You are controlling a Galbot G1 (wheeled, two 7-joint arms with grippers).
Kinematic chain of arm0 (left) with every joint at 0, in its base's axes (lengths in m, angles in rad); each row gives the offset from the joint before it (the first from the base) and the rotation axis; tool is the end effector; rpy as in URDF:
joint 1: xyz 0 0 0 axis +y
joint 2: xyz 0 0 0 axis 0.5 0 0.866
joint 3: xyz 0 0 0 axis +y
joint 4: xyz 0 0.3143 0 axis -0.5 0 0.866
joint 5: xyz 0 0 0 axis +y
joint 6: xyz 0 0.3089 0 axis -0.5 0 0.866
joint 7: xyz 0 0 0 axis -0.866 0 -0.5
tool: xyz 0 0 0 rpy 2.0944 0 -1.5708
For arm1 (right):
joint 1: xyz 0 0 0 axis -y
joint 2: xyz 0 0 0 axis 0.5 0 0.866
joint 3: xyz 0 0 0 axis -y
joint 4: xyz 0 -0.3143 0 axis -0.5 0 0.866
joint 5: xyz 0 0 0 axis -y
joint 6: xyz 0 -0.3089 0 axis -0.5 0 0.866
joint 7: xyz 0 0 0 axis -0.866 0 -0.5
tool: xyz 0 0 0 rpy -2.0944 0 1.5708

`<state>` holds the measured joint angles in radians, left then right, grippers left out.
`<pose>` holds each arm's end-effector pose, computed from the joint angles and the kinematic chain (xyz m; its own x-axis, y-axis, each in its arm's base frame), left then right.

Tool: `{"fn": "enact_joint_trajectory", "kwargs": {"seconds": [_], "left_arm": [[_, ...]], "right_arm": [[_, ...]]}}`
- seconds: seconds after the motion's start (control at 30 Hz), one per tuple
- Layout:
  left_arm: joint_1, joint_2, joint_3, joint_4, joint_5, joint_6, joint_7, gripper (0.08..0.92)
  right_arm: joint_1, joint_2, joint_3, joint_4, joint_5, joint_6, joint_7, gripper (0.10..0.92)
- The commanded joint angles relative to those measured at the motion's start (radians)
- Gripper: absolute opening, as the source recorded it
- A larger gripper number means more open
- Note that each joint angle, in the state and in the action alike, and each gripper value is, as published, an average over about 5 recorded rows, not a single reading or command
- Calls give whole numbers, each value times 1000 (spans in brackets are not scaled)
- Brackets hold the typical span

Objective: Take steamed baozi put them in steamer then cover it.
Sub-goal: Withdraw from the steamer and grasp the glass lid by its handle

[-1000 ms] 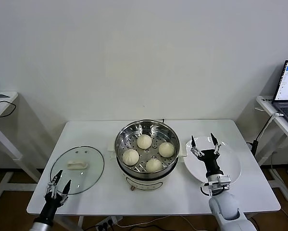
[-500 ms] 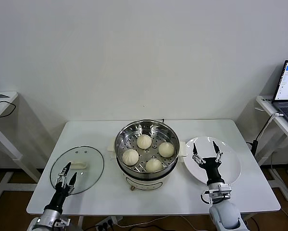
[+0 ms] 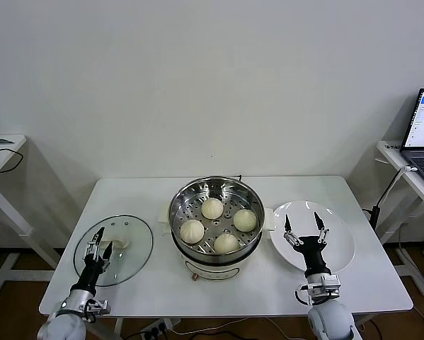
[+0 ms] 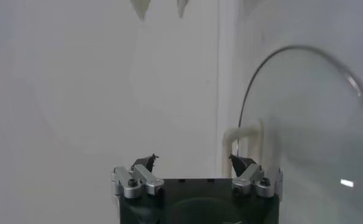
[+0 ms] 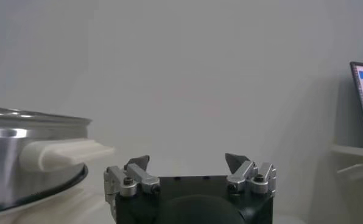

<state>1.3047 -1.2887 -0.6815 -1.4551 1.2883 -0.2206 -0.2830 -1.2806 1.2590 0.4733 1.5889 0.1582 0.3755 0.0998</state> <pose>0.2108 0.1438 -0.3892 -0.9987 0.0315 0.0395 0.0403 0.0254 0.9989 0.2310 -0.0799 -0.3618 -0.9882 -0.0067 -0.1531 0.0122 0.9925 -0.1217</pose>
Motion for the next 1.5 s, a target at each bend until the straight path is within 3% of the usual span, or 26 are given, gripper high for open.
{"fn": "enact_joint_trajectory", "kwargs": {"seconds": [0.03,0.67,1.27,1.37,1.5], "left_arm": [[-82,-5,6,93,1,10,4,823],[-115,-21,7,133,4,18,14,797],[-106,-24,4,110,2,4,20,290],[-84,-20,-9,44,-6,3,19,214],[-30,10,-63,-132,-32,37,34,187]], "right_arm": [[-4,4,4,0,-7,2,1,823],[-6,9,6,-3,-22,8,6,823],[2,7,6,-2,-28,5,22,823],[2,8,6,-2,-28,5,23,823],[1,9,7,0,-28,6,24,823]]}}
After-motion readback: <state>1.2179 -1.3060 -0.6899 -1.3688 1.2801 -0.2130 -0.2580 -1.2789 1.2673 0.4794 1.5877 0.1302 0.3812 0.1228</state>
